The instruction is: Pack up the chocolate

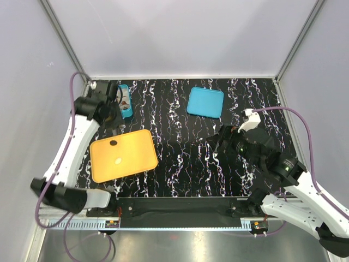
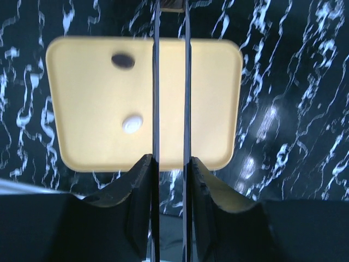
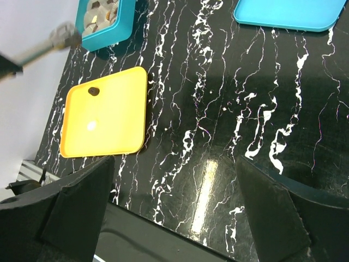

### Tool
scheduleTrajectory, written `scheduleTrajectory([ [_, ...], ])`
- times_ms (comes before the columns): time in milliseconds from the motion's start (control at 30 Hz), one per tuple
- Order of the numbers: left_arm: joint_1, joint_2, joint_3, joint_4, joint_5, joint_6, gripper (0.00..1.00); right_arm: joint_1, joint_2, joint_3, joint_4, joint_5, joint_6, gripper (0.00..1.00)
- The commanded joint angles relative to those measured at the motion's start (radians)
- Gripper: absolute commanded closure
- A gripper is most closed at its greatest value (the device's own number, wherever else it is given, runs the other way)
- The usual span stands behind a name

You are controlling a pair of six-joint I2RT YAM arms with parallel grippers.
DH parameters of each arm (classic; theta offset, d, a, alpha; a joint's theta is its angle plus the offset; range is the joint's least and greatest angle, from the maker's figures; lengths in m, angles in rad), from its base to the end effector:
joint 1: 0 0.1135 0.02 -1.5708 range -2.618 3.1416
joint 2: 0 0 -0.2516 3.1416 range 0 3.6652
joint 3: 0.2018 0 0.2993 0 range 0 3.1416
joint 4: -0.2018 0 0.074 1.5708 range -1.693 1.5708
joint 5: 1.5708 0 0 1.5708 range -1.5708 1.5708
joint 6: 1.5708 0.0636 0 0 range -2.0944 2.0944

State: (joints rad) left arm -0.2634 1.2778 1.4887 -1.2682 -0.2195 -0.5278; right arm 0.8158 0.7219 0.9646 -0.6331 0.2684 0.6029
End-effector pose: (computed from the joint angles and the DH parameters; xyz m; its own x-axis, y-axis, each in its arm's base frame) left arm 0.2820 -0.0617 0.3559 -0.8025 -0.2927 -0.5199 -0.2932 0.9524 -0.0835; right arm 0.1675 0.1534 0.3570 -0.5177 0.2477 -0.8189 -0.2921 0.8485 0.4412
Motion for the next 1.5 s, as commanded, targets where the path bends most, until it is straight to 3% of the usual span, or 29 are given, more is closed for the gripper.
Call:
scheduleTrajectory([
  [0, 0.029, 0.098, 0.102, 0.136, -0.073, 0.083, 0.68, -0.004, 0.008, 0.042, 0.018, 0.008, -0.005, 0.00],
  [167, 0.052, 0.271, 0.227, 0.249, -0.109, 0.143, 0.69, -0.006, 0.019, 0.048, 0.016, 0.020, -0.014, 0.00],
  [500, 0.112, 0.557, 0.464, 0.292, -0.136, 0.193, 0.68, -0.004, 0.066, 0.057, 0.030, 0.031, -0.032, 0.00],
  [1467, 0.151, 0.770, 0.502, 0.437, -0.050, 0.239, 0.63, -0.004, 0.142, 0.072, 0.084, 0.117, -0.088, 0.00],
])
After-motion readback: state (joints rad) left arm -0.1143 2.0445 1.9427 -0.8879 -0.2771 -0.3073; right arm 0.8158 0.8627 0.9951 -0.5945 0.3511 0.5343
